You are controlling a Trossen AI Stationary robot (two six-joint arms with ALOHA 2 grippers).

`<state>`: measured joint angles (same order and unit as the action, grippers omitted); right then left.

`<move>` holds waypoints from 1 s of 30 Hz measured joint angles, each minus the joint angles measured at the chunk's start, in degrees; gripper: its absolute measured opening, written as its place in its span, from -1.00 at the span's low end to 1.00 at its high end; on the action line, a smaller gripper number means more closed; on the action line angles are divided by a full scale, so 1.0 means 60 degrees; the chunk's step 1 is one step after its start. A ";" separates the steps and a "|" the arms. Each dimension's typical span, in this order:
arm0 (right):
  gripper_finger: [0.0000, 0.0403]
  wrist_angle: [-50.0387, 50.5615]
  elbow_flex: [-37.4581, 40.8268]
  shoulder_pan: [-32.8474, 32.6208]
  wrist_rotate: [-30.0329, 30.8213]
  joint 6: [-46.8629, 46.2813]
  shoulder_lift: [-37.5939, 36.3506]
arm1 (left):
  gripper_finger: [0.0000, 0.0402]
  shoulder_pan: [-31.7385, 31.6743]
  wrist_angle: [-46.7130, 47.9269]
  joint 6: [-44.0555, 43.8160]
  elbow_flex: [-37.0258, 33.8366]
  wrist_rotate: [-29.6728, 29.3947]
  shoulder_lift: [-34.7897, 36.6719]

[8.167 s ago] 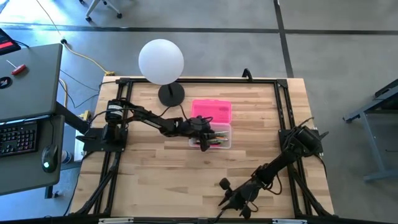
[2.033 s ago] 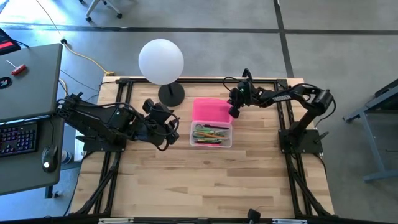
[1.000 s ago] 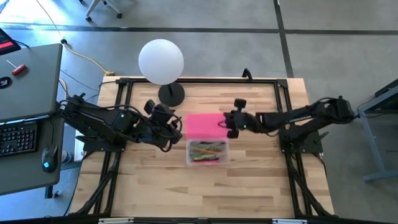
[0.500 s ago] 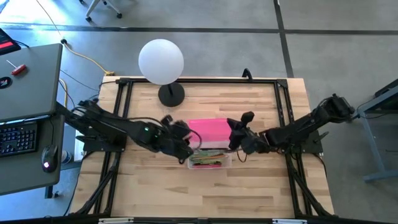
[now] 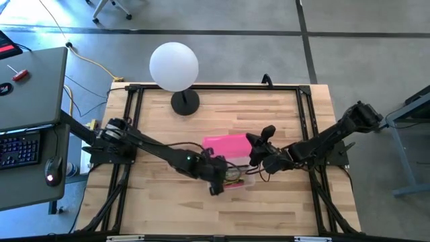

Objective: Pick & place school supplies into a supply box
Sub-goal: Close the pink supply box

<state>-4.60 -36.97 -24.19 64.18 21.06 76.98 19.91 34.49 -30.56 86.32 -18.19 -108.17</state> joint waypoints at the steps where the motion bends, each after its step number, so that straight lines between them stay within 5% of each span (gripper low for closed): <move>1: -1.00 0.0008 0.0008 0.0005 0.0005 0.0007 0.0003 | 0.03 -0.0008 0.0426 -0.0131 -0.0032 -0.0312 -0.0072; 15: -1.00 0.0047 0.0065 -0.0214 0.0271 -0.0336 -0.0002 | 0.03 -0.0484 0.0794 -0.0828 -0.0015 -0.0822 -0.1498; 30: -1.00 0.0035 0.0061 -0.1058 0.0194 -0.1183 -0.0002 | 0.03 -0.1215 0.1213 -0.0952 -0.0017 -0.1030 -0.1681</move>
<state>-4.39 -36.60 -30.54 65.34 13.97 76.97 12.62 41.77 -36.27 86.21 -24.37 -118.26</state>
